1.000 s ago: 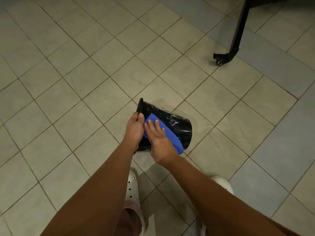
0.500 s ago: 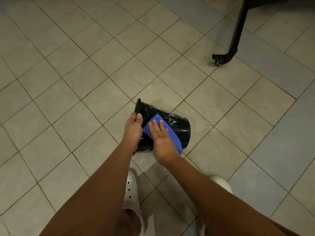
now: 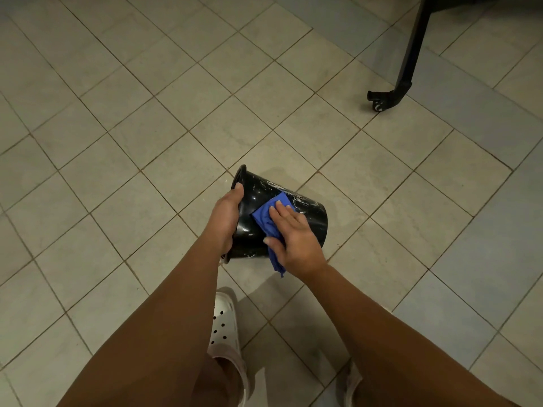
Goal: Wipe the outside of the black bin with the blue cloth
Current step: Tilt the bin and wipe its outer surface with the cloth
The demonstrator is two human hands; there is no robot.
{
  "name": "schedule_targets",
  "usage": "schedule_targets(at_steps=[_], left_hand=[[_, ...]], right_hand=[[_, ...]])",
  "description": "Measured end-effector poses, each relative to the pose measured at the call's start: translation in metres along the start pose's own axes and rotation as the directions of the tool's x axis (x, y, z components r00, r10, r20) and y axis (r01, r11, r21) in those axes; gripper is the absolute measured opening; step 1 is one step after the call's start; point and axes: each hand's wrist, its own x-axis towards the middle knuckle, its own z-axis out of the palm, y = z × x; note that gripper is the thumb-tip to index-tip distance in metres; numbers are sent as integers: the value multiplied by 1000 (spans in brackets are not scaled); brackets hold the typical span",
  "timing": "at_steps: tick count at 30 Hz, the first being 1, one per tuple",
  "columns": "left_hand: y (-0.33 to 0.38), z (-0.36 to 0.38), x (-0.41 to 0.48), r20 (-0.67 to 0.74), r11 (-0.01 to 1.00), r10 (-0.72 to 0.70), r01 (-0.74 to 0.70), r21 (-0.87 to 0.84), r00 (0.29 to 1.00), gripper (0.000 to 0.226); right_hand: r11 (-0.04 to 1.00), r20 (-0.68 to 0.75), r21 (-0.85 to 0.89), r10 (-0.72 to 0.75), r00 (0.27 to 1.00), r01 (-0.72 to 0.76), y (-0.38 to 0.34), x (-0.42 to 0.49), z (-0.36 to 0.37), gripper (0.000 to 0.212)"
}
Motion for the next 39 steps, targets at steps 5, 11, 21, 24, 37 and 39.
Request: schedule_targets(at_steps=[5,11,21,24,37,39], left_hand=[[1,4,0,-18,999,16,-15,46,1000,73],[1,12,-3,-29,996,61,-59,61,998,70],[2,13,-1,-66,999,54,-53,6,996,72],[5,17,-7,-72,993,115,-111,49,991,66],[0,17,-6,-32,980,179,-175,91,983,59],[-1,17,-6,-23,977,189,-185,107,982,58]], right_hand=[[996,-27,-89,3,1000,-6,2,-8,8,64],[1000,-63,5,9,998,-9,-5,-22,22,46],[999,44,16,29,999,-29,-17,4,8,76],[999,-10,28,26,1000,-26,-22,-5,14,73],[998,135,31,51,989,-55,-34,18,-3,81],[993,110,24,112,988,-115,-41,15,-1,80]])
